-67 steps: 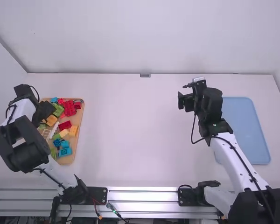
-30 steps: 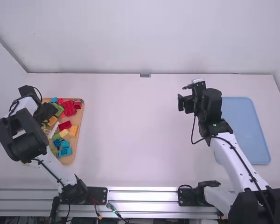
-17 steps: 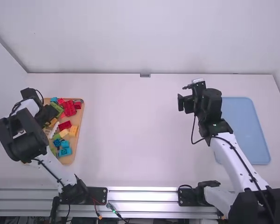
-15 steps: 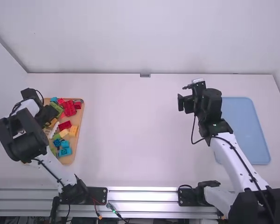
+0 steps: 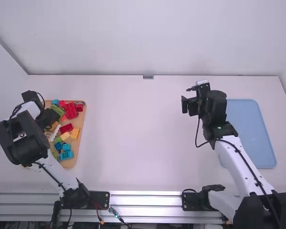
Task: Assemble lego blocks to make yellow taxi
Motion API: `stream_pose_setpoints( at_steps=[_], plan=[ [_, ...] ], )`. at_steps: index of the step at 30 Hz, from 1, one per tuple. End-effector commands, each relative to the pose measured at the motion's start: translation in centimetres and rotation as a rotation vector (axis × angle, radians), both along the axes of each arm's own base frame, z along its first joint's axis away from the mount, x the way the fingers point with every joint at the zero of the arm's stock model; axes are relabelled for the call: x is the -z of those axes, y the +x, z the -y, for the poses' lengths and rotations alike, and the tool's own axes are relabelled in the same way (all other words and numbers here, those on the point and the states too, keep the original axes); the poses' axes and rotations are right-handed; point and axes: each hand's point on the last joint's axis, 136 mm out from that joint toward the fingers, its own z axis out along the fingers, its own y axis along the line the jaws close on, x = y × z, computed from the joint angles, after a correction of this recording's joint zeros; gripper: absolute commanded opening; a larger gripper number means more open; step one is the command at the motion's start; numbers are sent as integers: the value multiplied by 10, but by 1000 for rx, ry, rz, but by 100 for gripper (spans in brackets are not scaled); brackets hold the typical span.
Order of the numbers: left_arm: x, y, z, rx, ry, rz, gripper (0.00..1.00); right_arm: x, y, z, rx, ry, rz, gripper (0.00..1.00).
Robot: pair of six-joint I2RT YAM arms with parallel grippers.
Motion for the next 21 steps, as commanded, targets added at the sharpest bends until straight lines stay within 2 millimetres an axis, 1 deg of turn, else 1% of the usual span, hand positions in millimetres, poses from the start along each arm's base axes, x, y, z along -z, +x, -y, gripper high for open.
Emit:
stream_pose_setpoints(
  at_steps=[1,6,7,8,9,11,13,21],
  plan=[
    [5,-6,-2,12,9,-28,82,-16,6,-1,-1,7,33,99],
    [4,-3,-3,19,12,-16,79,-16,6,-2,-2,7,32,99],
    [4,-3,-3,20,12,-16,76,-16,6,-2,-2,7,32,99],
    [4,-3,-3,20,12,-16,76,-16,6,-2,-2,7,32,99],
    [4,-4,-3,18,13,-19,72,-16,6,-2,-2,7,32,99],
    [6,-4,-3,21,14,-19,72,-16,6,-1,-1,7,32,99],
    [9,-3,-3,32,17,-12,68,-16,6,-1,-1,7,32,99],
    [16,-4,-3,50,35,-6,76,-16,6,-2,-2,7,32,99]
  ],
)
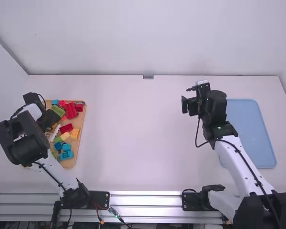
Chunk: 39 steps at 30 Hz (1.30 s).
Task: Assemble lego blocks to make yellow taxi
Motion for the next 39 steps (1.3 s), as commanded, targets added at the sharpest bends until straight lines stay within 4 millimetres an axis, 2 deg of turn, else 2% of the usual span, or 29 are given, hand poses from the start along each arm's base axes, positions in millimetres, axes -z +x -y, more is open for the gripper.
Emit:
stream_pose_setpoints(
  at_steps=[1,12,16,20,25,29,32,35,39],
  plan=[
    [8,-5,-1,25,8,-21,77,-16,6,-1,-1,7,32,99],
    [18,1,0,64,30,31,78,-15,6,-1,2,13,28,99],
    [21,1,1,67,29,33,73,-15,6,-1,3,13,28,99],
    [21,0,0,65,36,30,62,-15,6,-1,2,13,27,99],
    [16,6,-5,64,59,55,62,-13,5,-1,3,12,19,99],
    [6,11,-8,56,56,58,58,-12,5,-1,3,11,16,99],
    [-8,13,-10,54,47,48,52,-12,5,-1,2,11,16,99],
    [-31,15,-7,62,43,43,43,-13,5,-1,2,12,19,99],
    [-62,21,8,98,61,61,40,-13,5,-1,2,12,20,99]
  ],
)
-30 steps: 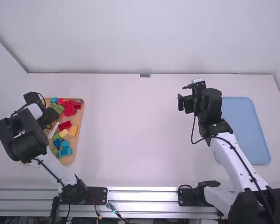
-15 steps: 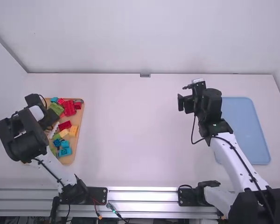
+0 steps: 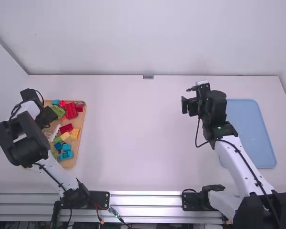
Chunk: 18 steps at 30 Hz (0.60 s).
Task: Assemble lego blocks to make yellow taxi
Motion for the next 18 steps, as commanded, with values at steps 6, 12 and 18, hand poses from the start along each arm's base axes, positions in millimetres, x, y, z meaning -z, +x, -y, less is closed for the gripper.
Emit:
stream_pose_setpoints(
  at_steps=[6,12,18],
  plan=[
    [-76,19,50,159,132,78,32,-14,5,-2,-2,11,25,99],
    [-92,36,195,845,185,87,13,-10,3,-1,-2,7,4,99],
    [-72,13,343,1436,151,63,19,-10,3,-2,-3,8,4,99]
  ],
)
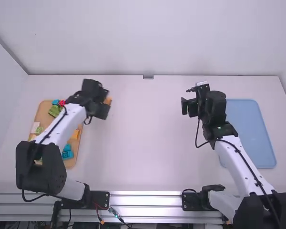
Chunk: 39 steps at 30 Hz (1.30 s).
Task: Assemble lego blocks to make yellow taxi
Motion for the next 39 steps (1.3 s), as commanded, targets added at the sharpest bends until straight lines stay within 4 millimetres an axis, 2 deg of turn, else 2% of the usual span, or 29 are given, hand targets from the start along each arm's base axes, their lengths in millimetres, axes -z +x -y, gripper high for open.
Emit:
stream_pose_setpoints(
  at_steps=[1,2,3,4,5,7,8,10,11,15,16,19,25,27,28,29,35,36,39],
  plan=[
    [8,-20,54,311,22,-30,20,-15,6,-2,-1,8,28,99],
    [9,-23,62,344,21,-36,19,-15,6,-2,-1,8,28,99],
    [14,-30,82,434,15,-49,18,-15,6,-2,-1,8,28,99],
    [21,-43,113,587,9,-67,16,-15,6,-2,-1,8,28,99],
    [22,-45,115,601,9,-69,16,-15,6,-2,-1,8,28,99],
    [33,-68,145,808,25,-109,13,-15,6,-2,-1,8,28,99],
    [37,-75,151,857,32,-120,13,-15,6,-2,-1,7,28,99],
    [49,-89,168,1004,57,-145,6,-13,5,-1,-3,2,22,99],
    [55,-93,173,1054,64,-153,2,-12,5,-1,-6,-4,19,99],
    [80,-102,183,1184,101,-189,2,-9,3,-1,-4,-6,3,99],
    [80,-102,183,1184,101,-189,2,-9,3,-1,-4,-6,3,99],
    [100,-97,186,1183,93,-211,2,-6,2,0,0,-9,-6,99],
    [109,-100,189,1215,83,-221,4,-6,2,0,-2,-10,-9,99],
    [110,-99,189,1214,87,-221,18,-6,1,0,-4,-9,-9,99],
    [110,-97,185,1205,103,-221,36,-6,1,0,-2,-9,-10,99],
    [111,-95,183,1198,116,-222,46,-6,1,0,-3,-9,-10,99],
    [116,-95,178,1187,146,-224,64,-5,1,0,-2,-10,-14,99],
    [117,-95,177,1186,152,-220,99,-5,1,0,-2,-10,-13,99],
    [120,-91,172,1173,189,-217,99,-5,1,0,-2,-9,-13,99]
  ],
)
